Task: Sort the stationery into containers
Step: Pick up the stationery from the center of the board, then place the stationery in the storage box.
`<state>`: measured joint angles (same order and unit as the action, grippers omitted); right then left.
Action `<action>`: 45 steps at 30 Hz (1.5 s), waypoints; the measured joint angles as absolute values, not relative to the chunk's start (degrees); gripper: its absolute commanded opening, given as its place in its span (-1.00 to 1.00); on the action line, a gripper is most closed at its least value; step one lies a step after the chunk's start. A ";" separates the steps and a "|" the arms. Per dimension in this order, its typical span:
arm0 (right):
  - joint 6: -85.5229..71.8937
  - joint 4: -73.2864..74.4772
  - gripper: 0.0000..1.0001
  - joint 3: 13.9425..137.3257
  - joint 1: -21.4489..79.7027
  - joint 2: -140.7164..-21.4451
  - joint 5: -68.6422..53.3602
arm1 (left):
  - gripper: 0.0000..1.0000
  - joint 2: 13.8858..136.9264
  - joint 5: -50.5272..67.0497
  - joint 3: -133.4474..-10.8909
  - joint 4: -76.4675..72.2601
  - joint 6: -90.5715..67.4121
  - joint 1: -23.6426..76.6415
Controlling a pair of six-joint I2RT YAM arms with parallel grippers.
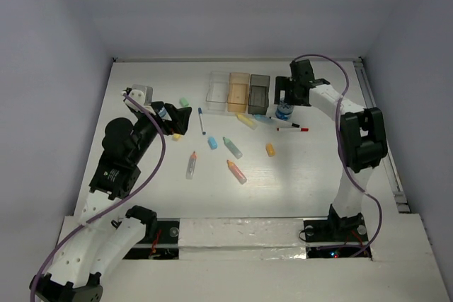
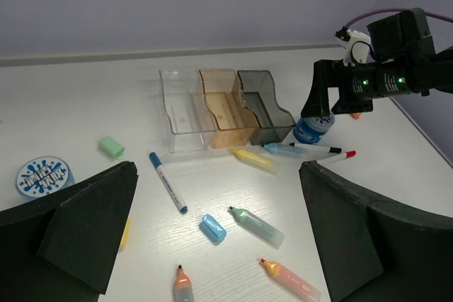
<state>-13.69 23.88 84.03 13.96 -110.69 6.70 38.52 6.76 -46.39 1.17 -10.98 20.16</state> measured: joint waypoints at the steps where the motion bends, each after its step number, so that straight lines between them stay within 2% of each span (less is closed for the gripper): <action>1: -13.65 23.88 0.95 84.44 13.96 -111.22 6.87 | 0.98 38.52 6.76 -46.39 1.17 -10.96 20.16; 2: -13.63 23.94 0.92 84.73 13.96 -111.68 6.92 | 0.98 38.54 6.76 -46.39 1.17 -10.96 20.16; 5: -13.52 24.16 0.61 85.52 13.96 -112.86 6.92 | 0.98 38.72 6.76 -46.39 1.17 -10.96 20.16; 9: -13.50 24.32 -0.15 86.24 13.96 -113.60 6.94 | 0.98 39.05 6.70 -46.39 1.17 -10.94 20.16; 10: -13.45 24.38 -0.19 86.28 13.96 -113.60 7.01 | 0.98 39.05 6.63 -46.39 1.17 -10.96 20.16; 16: -12.95 27.14 -0.28 88.71 14.33 -113.60 8.64 | 0.98 39.05 6.57 -46.39 1.17 -10.96 20.16; 28: -11.77 26.41 -0.31 106.26 17.80 -114.15 6.13 | 0.98 39.40 5.06 -46.39 1.17 -10.98 20.16; 36: -11.29 26.24 -0.31 117.51 20.91 -122.96 4.05 | 0.98 40.05 3.55 -46.39 1.19 -11.03 20.16; 45: -10.04 28.95 -0.31 121.80 20.99 -130.56 4.40 | 0.98 40.51 2.22 -46.39 1.21 -11.38 20.16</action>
